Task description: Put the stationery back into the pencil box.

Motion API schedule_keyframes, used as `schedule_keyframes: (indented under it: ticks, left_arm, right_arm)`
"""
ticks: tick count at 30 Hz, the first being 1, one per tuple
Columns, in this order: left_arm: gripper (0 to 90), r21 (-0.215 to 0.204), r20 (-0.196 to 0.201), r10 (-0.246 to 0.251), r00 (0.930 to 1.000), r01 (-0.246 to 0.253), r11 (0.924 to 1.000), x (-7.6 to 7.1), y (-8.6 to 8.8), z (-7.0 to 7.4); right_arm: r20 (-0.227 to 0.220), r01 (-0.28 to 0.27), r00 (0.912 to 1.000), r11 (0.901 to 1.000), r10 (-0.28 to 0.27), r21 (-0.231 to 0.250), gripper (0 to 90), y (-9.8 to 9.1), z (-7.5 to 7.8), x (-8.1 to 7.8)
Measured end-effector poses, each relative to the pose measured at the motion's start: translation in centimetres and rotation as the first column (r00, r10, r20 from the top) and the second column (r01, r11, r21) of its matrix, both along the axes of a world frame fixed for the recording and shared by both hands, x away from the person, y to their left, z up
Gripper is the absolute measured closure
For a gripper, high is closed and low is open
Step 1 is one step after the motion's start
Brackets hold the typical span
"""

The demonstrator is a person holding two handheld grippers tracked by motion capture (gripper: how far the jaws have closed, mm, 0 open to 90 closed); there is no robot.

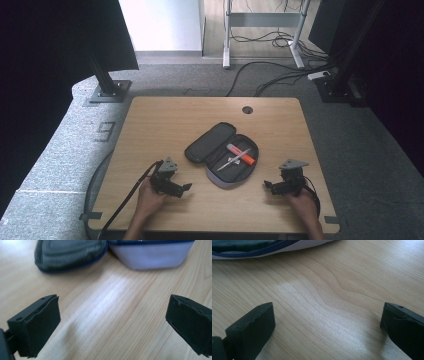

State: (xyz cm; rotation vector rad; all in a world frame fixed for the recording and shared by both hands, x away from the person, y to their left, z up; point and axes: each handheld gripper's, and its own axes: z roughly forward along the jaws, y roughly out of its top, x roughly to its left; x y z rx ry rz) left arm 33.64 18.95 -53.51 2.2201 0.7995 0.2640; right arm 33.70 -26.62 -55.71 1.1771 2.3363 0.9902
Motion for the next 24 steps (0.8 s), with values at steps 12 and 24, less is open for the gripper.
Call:
schedule_keyframes:
  ticks: [12,24]
  left_arm:
    - [0.0,0.025,0.022,0.041,0.9989,-0.041,0.9988,-1.7,2.3,-1.0]
    - [0.0,0.087,-0.010,0.048,0.9988,-0.047,0.9951,-2.8,3.7,-1.4]
  right_arm:
    - [0.000,0.000,1.0000,1.0000,0.000,0.000,0.0,0.0,0.0,0.0]
    - [0.000,0.000,1.0000,1.0000,0.000,0.000,0.0,0.0,0.0,0.0]
